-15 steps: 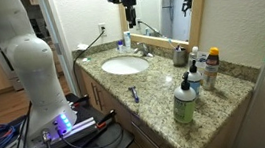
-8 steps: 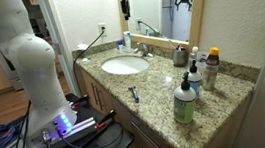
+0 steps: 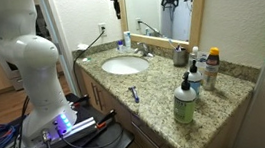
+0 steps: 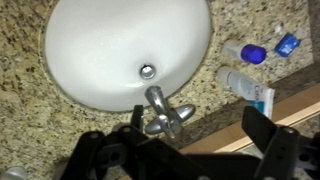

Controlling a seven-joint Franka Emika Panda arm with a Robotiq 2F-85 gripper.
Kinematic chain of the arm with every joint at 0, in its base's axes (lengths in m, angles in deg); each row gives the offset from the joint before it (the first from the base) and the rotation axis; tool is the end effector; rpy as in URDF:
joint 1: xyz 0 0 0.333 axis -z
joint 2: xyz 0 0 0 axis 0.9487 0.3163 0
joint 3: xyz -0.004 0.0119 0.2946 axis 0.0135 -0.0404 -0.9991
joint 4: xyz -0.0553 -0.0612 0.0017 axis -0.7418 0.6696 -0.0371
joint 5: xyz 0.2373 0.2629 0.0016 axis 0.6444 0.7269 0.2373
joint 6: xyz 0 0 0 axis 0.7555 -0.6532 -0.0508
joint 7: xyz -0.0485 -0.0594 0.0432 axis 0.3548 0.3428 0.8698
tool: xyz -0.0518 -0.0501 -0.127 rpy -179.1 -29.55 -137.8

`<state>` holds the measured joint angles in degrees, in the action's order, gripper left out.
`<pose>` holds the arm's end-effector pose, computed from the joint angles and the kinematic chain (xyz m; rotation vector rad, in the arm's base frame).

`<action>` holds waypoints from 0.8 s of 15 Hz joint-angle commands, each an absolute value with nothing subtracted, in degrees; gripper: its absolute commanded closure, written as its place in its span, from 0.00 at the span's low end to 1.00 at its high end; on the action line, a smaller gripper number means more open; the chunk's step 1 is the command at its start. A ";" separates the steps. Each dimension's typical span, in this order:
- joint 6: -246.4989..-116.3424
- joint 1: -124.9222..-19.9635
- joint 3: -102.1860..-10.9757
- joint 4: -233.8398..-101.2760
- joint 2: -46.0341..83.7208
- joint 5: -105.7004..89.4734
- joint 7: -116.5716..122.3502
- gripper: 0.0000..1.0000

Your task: Move all the bottles away from the sink

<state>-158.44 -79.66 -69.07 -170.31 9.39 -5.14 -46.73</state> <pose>0.5588 0.1634 0.4947 -2.8619 0.9779 -0.1884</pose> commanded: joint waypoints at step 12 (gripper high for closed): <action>-158.74 -85.50 -67.85 -147.70 30.62 -8.58 -46.43 0.00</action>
